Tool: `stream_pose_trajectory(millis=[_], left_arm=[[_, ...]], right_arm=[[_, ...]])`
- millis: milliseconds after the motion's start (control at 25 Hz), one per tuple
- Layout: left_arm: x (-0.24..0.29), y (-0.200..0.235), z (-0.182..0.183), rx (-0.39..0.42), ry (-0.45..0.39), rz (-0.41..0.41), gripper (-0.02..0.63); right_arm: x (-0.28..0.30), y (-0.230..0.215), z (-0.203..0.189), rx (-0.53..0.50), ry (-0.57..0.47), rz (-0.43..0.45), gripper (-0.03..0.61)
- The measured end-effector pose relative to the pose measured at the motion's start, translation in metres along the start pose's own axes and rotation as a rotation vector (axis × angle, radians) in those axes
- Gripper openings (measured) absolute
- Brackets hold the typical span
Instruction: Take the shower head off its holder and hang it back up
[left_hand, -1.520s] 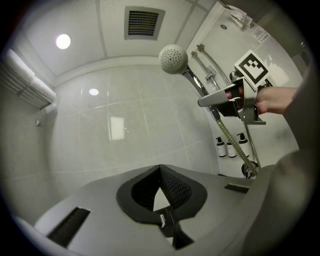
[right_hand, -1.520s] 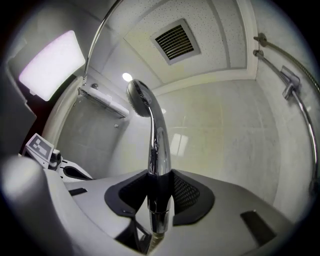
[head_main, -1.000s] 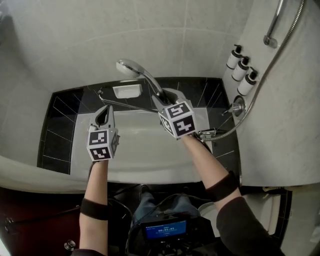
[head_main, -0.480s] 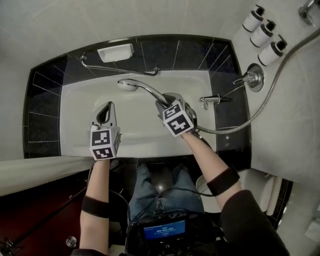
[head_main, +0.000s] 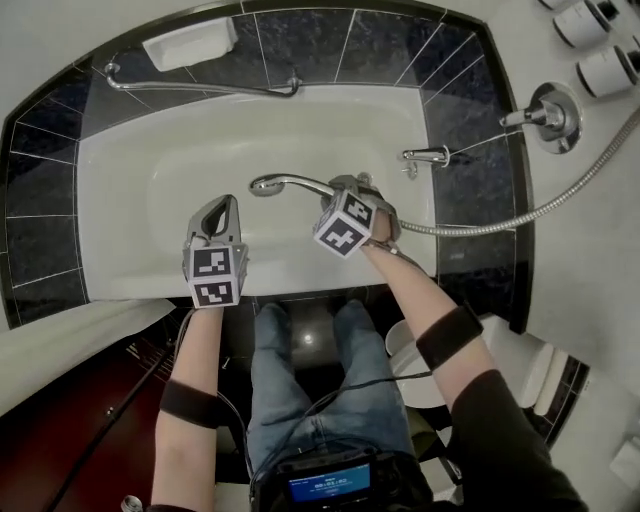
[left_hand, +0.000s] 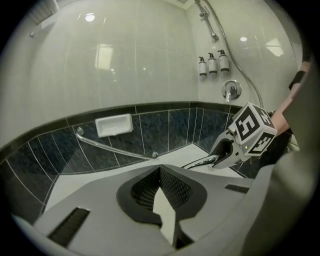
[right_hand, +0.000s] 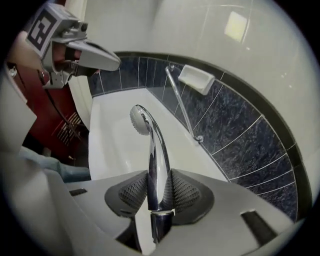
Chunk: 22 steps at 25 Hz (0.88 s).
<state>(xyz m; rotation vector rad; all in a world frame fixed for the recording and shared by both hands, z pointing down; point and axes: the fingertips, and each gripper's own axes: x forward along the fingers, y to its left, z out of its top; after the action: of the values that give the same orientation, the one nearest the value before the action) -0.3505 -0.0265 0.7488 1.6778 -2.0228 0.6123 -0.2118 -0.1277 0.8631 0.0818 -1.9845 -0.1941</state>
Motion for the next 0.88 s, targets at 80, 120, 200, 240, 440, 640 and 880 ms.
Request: stream_pose_trajectory(millis=[80, 120, 200, 240, 440, 640, 880], left_arm=[[0.027, -0.014, -0.026, -0.005, 0.031, -0.024, 0.000], [0.040, -0.021, -0.039, -0.010, 0.044, -0.035, 0.000], [0.064, -0.032, -0.061, -0.018, 0.067, -0.055, 0.001], [0.076, -0.037, -0.071, -0.021, 0.076, -0.065, 0.000], [0.132, -0.058, -0.115, -0.027, 0.130, -0.112, 0.000], [0.178, -0.081, -0.146, -0.042, 0.160, -0.155, 0.000], [0.217, -0.094, -0.168, -0.046, 0.169, -0.180, 0.000]], right_arm=[[0.028, 0.004, -0.031, -0.049, 0.069, 0.009, 0.146], [0.041, 0.005, -0.046, -0.074, 0.100, 0.012, 0.146], [0.064, 0.006, -0.072, -0.125, 0.155, 0.015, 0.146], [0.075, 0.005, -0.084, -0.147, 0.179, 0.015, 0.144], [0.119, -0.011, -0.143, -0.196, 0.292, 0.013, 0.146], [0.147, -0.037, -0.199, -0.308, 0.411, 0.001, 0.146], [0.165, -0.082, -0.254, -0.525, 0.540, -0.043, 0.146]])
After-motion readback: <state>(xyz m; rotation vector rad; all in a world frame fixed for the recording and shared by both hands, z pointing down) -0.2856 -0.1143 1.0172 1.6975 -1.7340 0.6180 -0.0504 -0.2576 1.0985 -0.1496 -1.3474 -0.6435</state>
